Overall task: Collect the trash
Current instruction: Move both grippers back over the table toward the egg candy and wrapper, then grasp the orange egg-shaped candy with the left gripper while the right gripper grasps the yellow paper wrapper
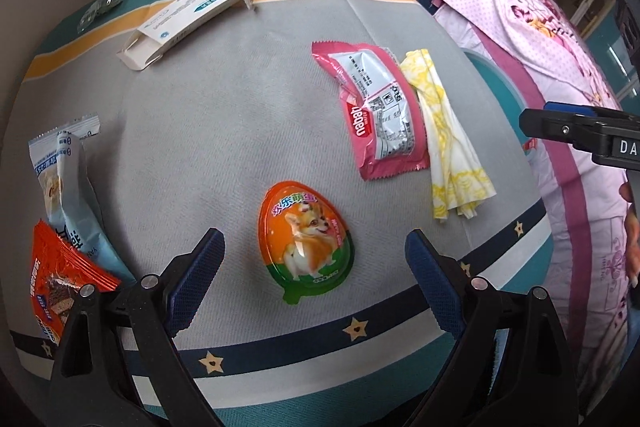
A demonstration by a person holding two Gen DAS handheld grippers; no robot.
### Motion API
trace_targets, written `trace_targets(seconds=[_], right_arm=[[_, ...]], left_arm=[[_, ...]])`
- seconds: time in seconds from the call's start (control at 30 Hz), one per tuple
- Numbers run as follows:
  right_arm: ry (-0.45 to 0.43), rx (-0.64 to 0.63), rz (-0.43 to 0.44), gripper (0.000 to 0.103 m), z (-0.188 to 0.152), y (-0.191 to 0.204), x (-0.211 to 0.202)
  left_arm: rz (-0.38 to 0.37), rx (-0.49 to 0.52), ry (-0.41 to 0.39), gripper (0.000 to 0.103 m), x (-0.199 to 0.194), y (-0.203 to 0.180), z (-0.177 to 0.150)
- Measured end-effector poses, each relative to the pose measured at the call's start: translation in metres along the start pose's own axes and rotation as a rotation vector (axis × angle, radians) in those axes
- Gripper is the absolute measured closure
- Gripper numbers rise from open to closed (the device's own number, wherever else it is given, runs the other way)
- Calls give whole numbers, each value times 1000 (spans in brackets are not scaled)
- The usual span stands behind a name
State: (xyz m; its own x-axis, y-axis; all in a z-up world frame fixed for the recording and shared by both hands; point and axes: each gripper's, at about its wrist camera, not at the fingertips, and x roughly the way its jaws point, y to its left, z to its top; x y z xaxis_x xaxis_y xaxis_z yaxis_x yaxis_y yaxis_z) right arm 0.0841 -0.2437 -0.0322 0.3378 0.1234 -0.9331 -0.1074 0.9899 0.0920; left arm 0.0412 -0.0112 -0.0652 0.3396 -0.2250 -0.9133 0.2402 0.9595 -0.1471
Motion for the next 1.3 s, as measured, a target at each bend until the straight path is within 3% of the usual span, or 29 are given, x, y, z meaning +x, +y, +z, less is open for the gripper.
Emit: trace_targets(seconds=[0.2, 0.3, 0.5, 1.03, 1.1, 1.27, 1.3], right_arm=[[21, 0, 17, 25, -1, 5, 11], [30, 1, 22, 25, 1, 8, 15], [47, -14, 45, 25, 6, 21, 25], [86, -23, 83, 25, 14, 45, 57], [87, -30, 84, 35, 13, 47, 60], [111, -27, 103, 79, 10, 48, 66], [109, -26, 101, 83, 9, 47, 65]], left_arm=[[-8, -20, 4, 12, 7, 5, 0], [-14, -14, 4, 21, 9, 3, -1], [6, 28, -2, 49, 14, -1, -5], [-28, -80, -92, 50, -8, 34, 16], [-32, -91, -93, 50, -9, 38, 18], [-41, -110, -96, 50, -10, 42, 20], [-40, -111, -97, 50, -10, 42, 21]])
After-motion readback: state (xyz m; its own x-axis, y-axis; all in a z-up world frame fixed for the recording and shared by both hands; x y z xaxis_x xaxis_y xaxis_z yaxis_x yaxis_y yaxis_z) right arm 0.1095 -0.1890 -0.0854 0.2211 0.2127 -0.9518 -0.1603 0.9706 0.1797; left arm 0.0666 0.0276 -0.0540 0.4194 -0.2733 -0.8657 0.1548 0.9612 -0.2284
